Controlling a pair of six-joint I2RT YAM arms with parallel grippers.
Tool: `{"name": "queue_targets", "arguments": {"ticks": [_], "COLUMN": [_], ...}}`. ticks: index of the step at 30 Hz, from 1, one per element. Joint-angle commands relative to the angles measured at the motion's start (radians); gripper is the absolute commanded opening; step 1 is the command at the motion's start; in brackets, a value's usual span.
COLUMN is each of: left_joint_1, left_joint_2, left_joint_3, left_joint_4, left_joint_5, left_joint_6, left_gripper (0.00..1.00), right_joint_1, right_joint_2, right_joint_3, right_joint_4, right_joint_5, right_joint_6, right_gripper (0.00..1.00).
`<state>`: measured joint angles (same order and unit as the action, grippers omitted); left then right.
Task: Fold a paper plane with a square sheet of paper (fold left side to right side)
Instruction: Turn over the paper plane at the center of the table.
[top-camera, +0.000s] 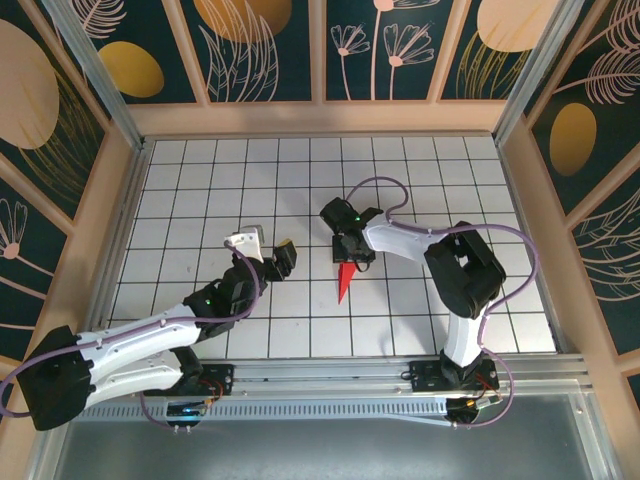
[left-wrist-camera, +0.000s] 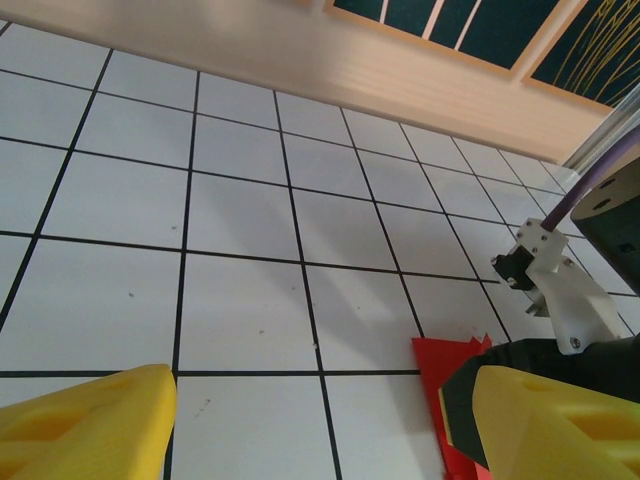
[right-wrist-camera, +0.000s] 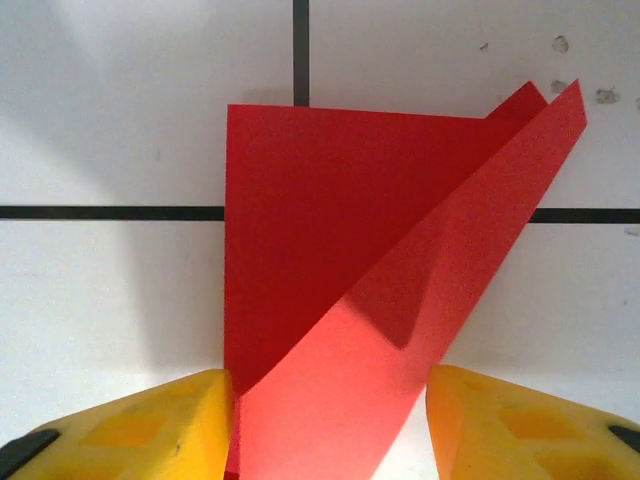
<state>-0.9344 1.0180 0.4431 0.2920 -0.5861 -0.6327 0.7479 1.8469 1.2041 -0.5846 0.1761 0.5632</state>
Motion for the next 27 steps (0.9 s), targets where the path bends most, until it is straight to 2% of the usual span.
{"name": "queue_targets", "arguments": {"ticks": [1, 10, 17, 20, 24, 27], "left_joint_1": [0.001, 0.002, 0.002, 0.001, 0.009, 0.022], "left_joint_2": [-0.012, -0.009, -0.011, -0.021, -0.042, -0.057], "left_joint_3": [-0.009, 0.015, 0.071, 0.085, 0.086, 0.080], "left_joint_4": [-0.005, -0.016, -0.046, -0.052, -0.054, -0.057], "left_joint_5": [-0.026, -0.050, -0.102, -0.131, -0.154, -0.136], "left_joint_6": [0.008, 0.022, 0.039, 0.010, -0.053, -0.091], "left_gripper": [0.78, 0.79, 0.83, 0.87, 0.89, 0.89], "right_joint_1": [0.005, 0.005, -0.016, -0.067, -0.184, -0.231], "right_joint_2": [-0.009, -0.086, -0.232, -0.335, -0.452, -0.451], "right_joint_3": [0.006, -0.018, -0.033, -0.097, -0.237, -0.329], "right_joint_4": [-0.039, -0.061, -0.045, 0.097, 0.390, 0.603], "right_joint_5": [0.054, 0.075, 0.068, -0.063, -0.376, -0.567], "right_joint_6": [0.023, 0.037, 0.017, -0.033, -0.042, -0.007], "right_gripper": [0.43, 0.02, 0.00, 0.00, 0.00, 0.00]}}
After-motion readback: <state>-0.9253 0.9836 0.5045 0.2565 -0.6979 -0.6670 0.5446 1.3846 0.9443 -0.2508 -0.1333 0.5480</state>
